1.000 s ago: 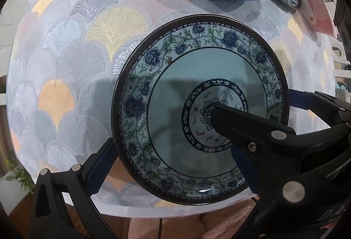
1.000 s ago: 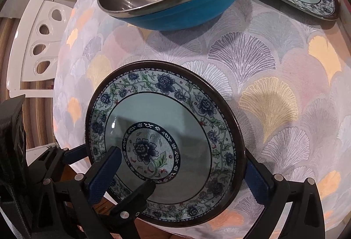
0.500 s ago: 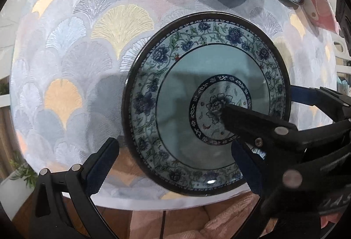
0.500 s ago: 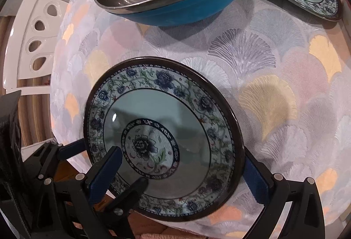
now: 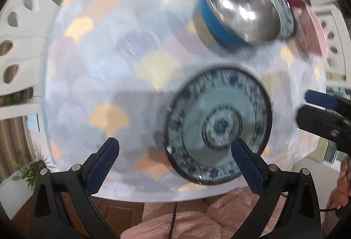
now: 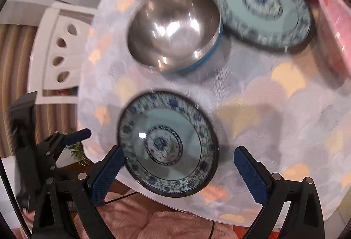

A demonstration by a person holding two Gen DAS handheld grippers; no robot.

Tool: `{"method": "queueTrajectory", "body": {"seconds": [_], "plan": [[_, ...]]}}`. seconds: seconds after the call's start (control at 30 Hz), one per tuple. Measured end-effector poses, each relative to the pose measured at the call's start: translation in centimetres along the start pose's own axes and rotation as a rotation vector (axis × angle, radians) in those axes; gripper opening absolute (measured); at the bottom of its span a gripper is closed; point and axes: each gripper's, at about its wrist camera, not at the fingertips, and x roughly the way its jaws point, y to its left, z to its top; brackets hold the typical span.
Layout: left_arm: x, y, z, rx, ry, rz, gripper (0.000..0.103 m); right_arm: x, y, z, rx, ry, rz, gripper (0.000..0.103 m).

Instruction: Organize plates and bowls

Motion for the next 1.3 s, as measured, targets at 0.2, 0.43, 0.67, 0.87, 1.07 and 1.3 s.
{"method": "queueTrajectory", "body": {"seconds": [0.2, 0.43, 0.67, 0.87, 1.07, 1.3], "plan": [[-4.0, 3.1, 6.0, -0.065, -0.046, -0.012, 0.102, -6.2, 1.6, 5.0, -0.065, -0.082, 0.004, 0.101], [-10.9, 4.7, 14.3, -0.075, -0.23, -0.061, 0.102, -12.6, 6.0, 14.2, -0.185, -0.222, 0.036, 0.101], [-9.0, 4.7, 22.3, -0.105, -0.294, -0.091, 0.102, -8.0, 4.0, 24.9, -0.081, -0.213, -0.033, 0.1], [-3.0, 4.2, 25.3, -0.106, -0.196, -0.06, 0.1, -1.1, -0.7, 28.9, 0.091, -0.119, -0.056, 0.088], [0.3, 2.6, 26.7, -0.06, -0.132, -0.042, 0.1, 2.2, -3.6, 30.7, 0.143, -0.073, -0.118, 0.088], [2.6, 1.1, 27.1, -0.039, -0.093, -0.039, 0.1, 5.5, -3.9, 32.3, 0.117, -0.012, -0.144, 0.088]]}}
